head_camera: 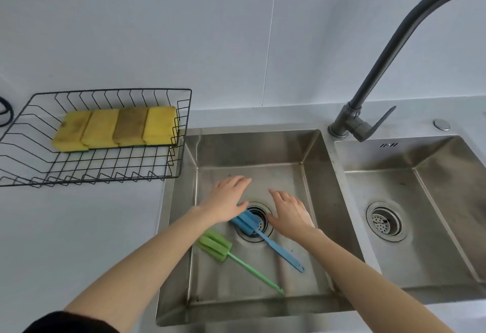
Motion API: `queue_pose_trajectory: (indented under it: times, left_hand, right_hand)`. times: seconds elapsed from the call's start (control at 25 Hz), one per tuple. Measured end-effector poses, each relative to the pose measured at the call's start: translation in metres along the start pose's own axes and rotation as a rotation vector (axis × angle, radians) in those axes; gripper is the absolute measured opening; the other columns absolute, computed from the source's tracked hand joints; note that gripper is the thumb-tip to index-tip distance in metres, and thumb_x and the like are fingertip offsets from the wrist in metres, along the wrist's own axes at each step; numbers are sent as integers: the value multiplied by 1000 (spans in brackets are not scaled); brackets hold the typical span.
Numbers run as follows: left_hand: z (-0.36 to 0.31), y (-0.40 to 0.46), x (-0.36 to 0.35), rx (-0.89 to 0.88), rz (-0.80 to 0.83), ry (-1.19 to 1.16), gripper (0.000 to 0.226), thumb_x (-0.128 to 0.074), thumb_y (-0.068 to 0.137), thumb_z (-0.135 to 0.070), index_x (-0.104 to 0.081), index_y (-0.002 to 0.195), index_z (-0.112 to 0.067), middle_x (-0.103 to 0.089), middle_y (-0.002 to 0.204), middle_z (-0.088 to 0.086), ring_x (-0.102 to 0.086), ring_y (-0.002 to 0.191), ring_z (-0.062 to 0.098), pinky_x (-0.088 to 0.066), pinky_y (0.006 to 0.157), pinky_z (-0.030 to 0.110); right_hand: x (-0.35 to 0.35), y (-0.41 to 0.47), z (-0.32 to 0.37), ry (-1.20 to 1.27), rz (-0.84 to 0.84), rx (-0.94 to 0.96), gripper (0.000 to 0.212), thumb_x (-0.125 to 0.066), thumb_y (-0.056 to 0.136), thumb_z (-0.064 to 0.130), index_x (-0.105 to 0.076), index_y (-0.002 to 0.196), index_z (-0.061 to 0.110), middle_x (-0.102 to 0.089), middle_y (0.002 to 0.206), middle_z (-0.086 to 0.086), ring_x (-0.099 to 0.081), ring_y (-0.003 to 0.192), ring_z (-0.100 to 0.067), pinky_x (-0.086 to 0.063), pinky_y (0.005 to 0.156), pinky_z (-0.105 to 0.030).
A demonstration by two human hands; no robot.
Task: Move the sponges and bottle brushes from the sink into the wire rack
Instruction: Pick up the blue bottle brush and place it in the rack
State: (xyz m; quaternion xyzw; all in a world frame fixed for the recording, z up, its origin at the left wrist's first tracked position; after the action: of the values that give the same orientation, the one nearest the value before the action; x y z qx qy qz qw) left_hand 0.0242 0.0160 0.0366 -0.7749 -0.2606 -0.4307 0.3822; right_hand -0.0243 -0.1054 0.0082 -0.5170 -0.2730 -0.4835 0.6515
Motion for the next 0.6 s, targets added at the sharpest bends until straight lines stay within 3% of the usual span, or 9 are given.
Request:
queue_pose_trajectory:
  times: [0.2,0.4,0.6]
  left_hand:
    - [10,17,-53,58,181,78,62,-47,91,-29,-18,144,-16,-19,155,7,-14,143,26,-15,119,42]
    - [17,20,-91,105,281,87,63,-47,90,-26,-16,145,-17,-6,158,6,-1,145,29,-8,119,45]
    - [18,25,-113,111,305,140,65,-47,90,-24,-13,145,-18,-7,158,4,3,145,30,-8,120,47]
  right_hand:
    - [-49,1,-40,8,165,-133,45,-45,92,20,-37,135,10,-48,134,-11,-53,117,-31,-45,93,-39]
    - [-88,1,-65,-7,316,-186,31,-44,91,20,-49,118,7,-54,123,-13,-56,109,-33,-46,86,-36]
    - [-107,3,-69,-23,339,-154,29,-50,90,24,-50,116,9,-54,122,-11,-57,107,-30,-46,85,-37]
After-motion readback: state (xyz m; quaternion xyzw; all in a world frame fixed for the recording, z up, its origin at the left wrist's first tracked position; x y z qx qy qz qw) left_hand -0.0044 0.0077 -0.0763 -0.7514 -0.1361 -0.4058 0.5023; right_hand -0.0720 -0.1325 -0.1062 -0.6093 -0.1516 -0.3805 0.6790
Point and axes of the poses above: each hand's wrist, its own y-axis towards the middle knuckle, its own x-axis out of the back of the hand, z = x × y, the point moved 6 cm from there along y, towards the middle knuckle
